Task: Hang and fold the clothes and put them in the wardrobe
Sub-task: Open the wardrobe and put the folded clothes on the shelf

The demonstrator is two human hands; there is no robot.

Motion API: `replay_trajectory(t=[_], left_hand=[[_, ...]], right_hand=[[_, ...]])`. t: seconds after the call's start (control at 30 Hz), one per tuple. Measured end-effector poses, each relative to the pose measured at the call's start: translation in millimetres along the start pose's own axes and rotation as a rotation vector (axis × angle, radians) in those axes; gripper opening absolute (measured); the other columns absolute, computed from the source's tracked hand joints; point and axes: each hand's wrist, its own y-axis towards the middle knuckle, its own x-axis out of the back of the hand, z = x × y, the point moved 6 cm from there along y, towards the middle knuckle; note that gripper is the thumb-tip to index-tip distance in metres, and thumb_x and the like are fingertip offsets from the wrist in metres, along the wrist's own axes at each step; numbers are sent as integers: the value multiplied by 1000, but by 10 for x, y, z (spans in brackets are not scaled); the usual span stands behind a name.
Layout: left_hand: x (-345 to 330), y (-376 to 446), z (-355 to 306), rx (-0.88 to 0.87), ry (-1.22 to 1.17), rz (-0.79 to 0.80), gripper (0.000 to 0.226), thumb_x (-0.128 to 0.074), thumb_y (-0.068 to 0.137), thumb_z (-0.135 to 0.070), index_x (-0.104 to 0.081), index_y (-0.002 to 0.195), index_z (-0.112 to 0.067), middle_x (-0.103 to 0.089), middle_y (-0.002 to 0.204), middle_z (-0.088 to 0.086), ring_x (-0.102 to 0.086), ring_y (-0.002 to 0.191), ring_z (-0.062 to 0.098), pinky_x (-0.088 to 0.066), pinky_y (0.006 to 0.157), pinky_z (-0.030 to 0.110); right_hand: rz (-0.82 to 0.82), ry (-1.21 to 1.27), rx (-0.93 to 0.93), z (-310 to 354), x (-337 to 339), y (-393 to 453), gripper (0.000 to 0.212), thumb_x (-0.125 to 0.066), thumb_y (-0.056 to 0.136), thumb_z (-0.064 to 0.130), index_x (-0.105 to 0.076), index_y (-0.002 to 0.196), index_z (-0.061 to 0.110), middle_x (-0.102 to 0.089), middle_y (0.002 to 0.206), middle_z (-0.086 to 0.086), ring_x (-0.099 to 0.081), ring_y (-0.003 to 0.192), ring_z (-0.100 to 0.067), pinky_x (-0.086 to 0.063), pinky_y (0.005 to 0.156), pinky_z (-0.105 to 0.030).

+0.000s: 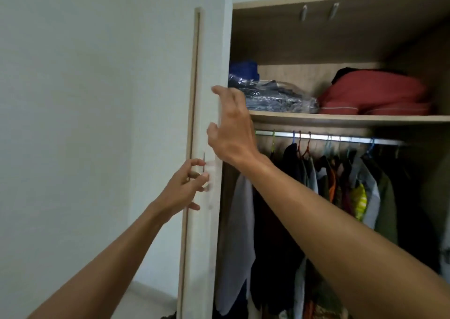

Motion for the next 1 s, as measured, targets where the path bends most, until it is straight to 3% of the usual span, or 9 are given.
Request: replay_trajectory(t=[0.07,0.17,0.27,0.37,0.5,0.6,0.7,1.0], left_hand=[[-268,120,4,-59,70,48,44,-59,94,-48,-41,133,-39,-56,120,-3,-65,102,20,-63,71,37],[-611,343,36,-164,271,73,63,-67,86,-55,-34,138,-43,-48,131,-8,-61,103,13,-58,77,26],[-943,575,47,-249,386,66,79,-74,80,-54,-25,141,-43,-39,140,-9,-53,115,14,-53,93,35],[-1205,818,17,-320,478,10,92,-77,76,-54,-17,146,-41,-27,146,-7,-42,127,17,-49,101,41],[-1509,1167,26,-345,595,6,117,-76,72,-62,8,152,-47,15,162,-11,4,151,24,-25,119,49],[-1669,1407,43,-360,712,13,125,-72,70,-69,23,149,-49,35,158,-12,27,149,24,-11,121,55],[-1836,1613,114,-366,779,11,127,-70,69,-74,27,148,-47,38,157,-9,30,147,26,-9,121,59],[-2209,2041,294,-331,813,-51,127,-70,71,-71,30,146,-47,41,155,-8,33,146,28,-6,121,59]], right_hand=[[3,-54,-49,-281,185,-20,71,-63,84,-5,-38,147,18,-39,147,-5,-40,100,-2,-34,67,4],[-15,-76,-133,-717,410,-23,74,-62,85,-9,-35,150,15,-39,149,-5,-39,121,-5,-17,82,14],[11,-90,-224,-1143,536,-35,77,-62,90,-5,-28,155,19,-31,158,-1,-30,142,-13,-11,98,1],[82,-143,-255,-1521,582,-39,79,-59,96,0,-18,159,24,-7,167,0,-9,152,-14,-8,105,-11],[141,-376,-124,-1970,566,5,76,-57,98,5,-14,160,15,20,166,5,3,153,-12,-20,105,-12],[192,-607,-70,-2318,517,67,74,-51,102,13,-5,160,12,26,164,2,17,153,-20,-24,119,-36],[237,-760,-88,-2586,510,125,70,-43,105,23,0,159,13,24,165,-3,26,150,-24,-16,121,-54],[331,-801,-131,-3215,358,282,84,-55,99,14,5,158,11,23,165,-3,19,152,-22,-16,120,-56]])
